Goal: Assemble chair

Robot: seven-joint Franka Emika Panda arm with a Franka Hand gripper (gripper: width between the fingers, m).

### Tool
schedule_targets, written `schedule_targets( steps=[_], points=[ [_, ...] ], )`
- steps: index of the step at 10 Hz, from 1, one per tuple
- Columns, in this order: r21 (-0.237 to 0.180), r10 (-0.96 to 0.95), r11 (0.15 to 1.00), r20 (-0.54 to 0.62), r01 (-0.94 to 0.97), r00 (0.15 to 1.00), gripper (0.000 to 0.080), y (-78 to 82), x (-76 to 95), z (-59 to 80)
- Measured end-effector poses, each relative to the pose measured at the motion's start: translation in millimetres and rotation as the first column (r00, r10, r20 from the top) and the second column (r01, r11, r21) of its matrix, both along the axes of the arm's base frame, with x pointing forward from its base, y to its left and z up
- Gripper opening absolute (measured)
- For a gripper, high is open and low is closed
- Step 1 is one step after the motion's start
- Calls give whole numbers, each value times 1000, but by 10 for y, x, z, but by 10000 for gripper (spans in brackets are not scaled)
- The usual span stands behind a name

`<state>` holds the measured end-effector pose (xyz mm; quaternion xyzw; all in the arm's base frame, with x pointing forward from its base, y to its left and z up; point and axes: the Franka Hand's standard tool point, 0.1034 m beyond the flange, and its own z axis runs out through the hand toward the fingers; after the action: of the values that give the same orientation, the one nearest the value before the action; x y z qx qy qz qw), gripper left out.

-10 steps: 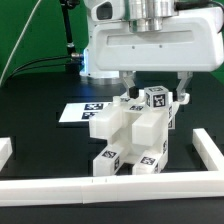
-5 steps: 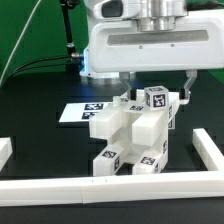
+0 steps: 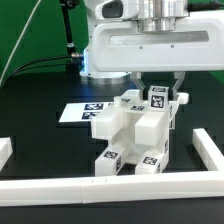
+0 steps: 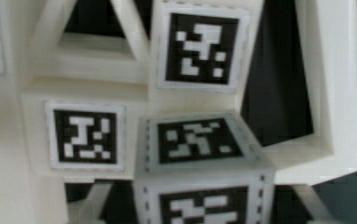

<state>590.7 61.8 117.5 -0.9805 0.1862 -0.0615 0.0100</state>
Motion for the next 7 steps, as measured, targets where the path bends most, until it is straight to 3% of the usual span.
schedule_targets(
  steps=[3,7],
  points=[
    [44,-315,948,-9,315,949,285,6,7,0],
    [108,-668,735,-48,669,742,287,-30,9,-11]
  ],
)
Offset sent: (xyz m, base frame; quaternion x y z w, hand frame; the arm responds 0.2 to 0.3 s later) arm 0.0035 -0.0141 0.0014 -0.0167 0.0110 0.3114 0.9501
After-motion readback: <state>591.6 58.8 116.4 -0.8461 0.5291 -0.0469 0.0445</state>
